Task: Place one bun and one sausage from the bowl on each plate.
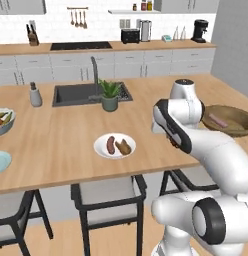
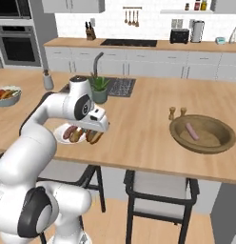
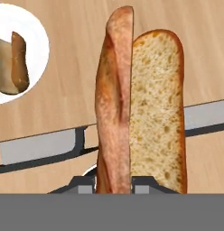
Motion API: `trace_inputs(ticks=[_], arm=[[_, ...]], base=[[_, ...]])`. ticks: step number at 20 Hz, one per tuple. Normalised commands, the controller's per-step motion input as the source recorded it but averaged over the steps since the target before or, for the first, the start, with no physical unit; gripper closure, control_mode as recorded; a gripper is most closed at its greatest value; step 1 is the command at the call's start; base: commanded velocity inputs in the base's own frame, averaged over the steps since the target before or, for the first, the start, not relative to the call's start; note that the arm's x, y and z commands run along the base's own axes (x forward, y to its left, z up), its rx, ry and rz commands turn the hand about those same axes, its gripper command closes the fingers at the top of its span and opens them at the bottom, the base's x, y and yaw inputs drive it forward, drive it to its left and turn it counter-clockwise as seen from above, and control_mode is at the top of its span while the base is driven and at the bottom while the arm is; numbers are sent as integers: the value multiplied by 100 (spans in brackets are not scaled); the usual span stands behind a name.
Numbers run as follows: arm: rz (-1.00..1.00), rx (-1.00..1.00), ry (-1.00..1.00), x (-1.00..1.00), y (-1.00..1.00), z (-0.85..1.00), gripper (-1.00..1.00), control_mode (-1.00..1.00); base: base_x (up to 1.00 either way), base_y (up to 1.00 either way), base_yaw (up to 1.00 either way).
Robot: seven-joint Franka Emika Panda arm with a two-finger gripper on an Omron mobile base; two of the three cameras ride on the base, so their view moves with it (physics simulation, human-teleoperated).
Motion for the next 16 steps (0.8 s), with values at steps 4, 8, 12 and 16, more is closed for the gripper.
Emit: trace_inputs(ticks=[4, 8, 12, 16], arm=[[0, 0, 0, 0, 0, 0, 100, 100], [0, 0, 0, 0, 0, 0, 100, 100], [0, 0, 0, 0, 0, 0, 100, 100], [0, 0, 0, 0, 0, 0, 100, 100]], base=[[0, 100, 0], [7, 100, 0], [13, 100, 0], [20, 100, 0]])
